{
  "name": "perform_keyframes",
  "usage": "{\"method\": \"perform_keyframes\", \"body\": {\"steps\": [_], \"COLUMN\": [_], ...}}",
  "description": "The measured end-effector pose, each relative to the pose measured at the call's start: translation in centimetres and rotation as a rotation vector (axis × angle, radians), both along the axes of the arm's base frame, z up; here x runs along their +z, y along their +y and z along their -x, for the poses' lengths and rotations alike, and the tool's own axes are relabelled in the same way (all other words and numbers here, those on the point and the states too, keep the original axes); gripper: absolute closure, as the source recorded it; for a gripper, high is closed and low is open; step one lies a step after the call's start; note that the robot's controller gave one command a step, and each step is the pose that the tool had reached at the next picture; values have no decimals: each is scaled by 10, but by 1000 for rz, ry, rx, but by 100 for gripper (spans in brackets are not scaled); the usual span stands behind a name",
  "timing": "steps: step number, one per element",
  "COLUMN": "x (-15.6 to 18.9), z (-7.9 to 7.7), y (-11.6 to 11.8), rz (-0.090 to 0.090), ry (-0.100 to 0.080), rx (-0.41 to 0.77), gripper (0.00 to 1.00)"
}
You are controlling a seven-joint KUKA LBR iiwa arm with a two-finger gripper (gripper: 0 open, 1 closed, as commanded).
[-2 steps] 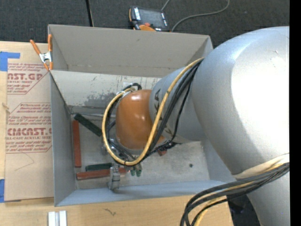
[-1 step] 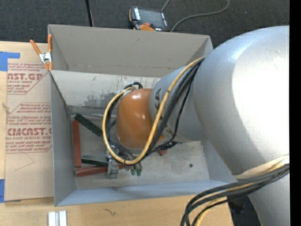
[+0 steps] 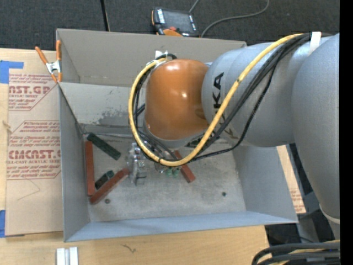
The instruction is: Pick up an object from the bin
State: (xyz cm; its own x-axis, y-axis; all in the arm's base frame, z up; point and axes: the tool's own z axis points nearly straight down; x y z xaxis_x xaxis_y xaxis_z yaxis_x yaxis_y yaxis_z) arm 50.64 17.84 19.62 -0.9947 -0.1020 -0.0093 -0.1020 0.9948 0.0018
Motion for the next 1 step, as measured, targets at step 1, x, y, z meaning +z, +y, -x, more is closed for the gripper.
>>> {"method": "perform_keyframes", "body": {"steps": [1], "x": [-5], "z": [2], "y": [-1], "rz": [2], "ry": [7], "rx": [0], "gripper": [0]}}
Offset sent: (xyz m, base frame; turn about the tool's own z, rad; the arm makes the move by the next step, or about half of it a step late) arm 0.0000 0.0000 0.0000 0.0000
